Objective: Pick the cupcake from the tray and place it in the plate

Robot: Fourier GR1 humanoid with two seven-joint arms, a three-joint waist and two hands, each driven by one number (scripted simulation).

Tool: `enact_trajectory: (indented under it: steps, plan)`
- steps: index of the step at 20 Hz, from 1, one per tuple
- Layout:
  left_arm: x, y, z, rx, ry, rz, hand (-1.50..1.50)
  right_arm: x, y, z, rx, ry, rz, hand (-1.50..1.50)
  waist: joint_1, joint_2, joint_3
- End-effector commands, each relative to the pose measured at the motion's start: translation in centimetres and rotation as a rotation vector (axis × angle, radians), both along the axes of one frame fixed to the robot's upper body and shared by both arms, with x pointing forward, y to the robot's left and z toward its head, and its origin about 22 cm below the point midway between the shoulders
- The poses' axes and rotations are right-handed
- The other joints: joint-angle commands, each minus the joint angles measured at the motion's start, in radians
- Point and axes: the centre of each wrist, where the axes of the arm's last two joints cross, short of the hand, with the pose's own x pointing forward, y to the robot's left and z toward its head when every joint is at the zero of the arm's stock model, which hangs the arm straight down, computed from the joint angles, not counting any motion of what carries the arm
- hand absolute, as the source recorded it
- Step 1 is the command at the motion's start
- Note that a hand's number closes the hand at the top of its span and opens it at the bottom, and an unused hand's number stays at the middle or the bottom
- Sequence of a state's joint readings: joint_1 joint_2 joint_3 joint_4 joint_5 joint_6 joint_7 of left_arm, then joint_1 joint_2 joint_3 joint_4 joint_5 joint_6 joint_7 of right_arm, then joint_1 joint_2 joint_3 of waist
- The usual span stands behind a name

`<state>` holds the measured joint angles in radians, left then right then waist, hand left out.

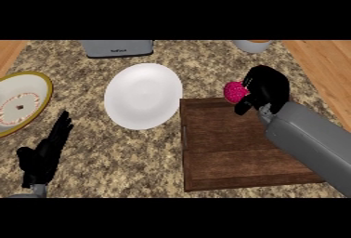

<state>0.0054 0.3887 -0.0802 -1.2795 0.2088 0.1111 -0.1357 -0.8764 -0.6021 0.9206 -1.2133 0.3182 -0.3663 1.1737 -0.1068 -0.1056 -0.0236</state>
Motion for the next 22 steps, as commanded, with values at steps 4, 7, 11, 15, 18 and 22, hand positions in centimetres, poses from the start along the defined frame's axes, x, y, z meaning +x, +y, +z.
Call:
enact_trajectory:
  steps: [4,7,11,15,18,22]
  plan:
    - [0.0,-0.1,-0.1,-0.009,0.002,-0.002,0.0,1.0,4.8,3.8,0.002,-0.213,-0.137,1.5,0.007,0.004,0.003]
    - [0.3,-0.2,0.3,0.0,-0.015,-0.009,0.0,1.5,6.2,4.6,-0.034,-0.259,-0.163,1.5,0.018,0.016,0.007]
    - [0.4,-0.1,0.7,-0.007,-0.03,-0.035,0.0,2.2,8.1,5.2,-0.047,-0.299,-0.165,1.5,0.03,0.029,0.01]
    - [0.3,-0.1,0.5,-0.01,-0.034,-0.034,0.0,2.9,10.3,5.7,-0.032,-0.325,-0.179,1.5,0.05,0.05,0.014]
    - [0.9,-0.6,0.9,-0.006,-0.055,-0.052,0.0,3.3,12.2,5.4,-0.003,-0.322,-0.194,1.5,0.055,0.065,0.015]
    - [1.2,-0.8,1.5,-0.015,-0.071,-0.084,0.0,4.3,13.7,4.8,0.006,-0.34,-0.242,1.5,0.088,0.08,0.018]
